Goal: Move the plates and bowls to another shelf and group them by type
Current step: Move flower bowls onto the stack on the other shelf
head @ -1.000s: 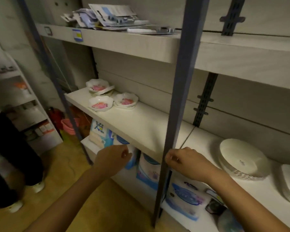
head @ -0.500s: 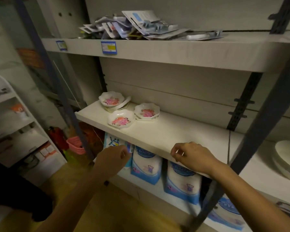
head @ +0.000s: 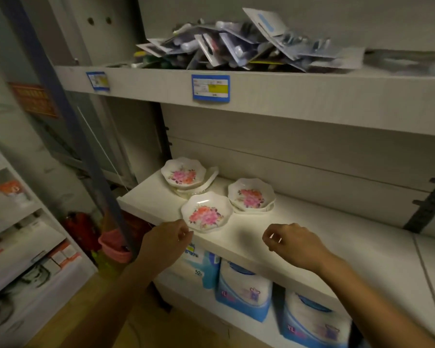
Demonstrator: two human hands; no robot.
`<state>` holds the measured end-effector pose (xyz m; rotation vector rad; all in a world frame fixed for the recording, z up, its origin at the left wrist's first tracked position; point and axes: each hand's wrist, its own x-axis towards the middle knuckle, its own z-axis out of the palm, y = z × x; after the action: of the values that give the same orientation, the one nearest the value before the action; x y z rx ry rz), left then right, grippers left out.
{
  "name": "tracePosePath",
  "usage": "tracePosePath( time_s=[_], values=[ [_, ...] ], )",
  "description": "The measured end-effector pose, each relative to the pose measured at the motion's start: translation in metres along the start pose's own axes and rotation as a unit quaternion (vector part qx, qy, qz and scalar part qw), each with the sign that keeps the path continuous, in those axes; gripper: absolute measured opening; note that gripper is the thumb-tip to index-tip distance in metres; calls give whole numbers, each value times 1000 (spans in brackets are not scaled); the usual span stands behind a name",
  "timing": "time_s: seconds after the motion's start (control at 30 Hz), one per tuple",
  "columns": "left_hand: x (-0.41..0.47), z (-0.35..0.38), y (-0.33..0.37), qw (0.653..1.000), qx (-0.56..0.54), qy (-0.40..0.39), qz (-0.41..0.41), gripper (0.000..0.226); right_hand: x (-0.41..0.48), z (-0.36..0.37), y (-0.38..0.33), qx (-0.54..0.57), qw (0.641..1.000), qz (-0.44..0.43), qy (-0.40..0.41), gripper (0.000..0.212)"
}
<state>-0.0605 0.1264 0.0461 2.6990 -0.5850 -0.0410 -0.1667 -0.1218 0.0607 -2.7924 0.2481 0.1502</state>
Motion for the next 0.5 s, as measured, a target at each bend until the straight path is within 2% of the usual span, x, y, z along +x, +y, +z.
tracePosePath(
  time_s=[0.3, 0.4, 0.5],
  values=[
    [88, -13, -71, 1000, -12, -15, 17, 16, 76, 27, -46, 4, 997, 78, 4, 32],
    [116, -16, -95, 999, -24, -35, 25, 17, 95, 42, -60, 31, 989, 148, 8, 37],
    [141, -20, -115, 996, -34, -63, 46, 18, 115, 66, -69, 74, 964, 254, -16, 48]
  ],
)
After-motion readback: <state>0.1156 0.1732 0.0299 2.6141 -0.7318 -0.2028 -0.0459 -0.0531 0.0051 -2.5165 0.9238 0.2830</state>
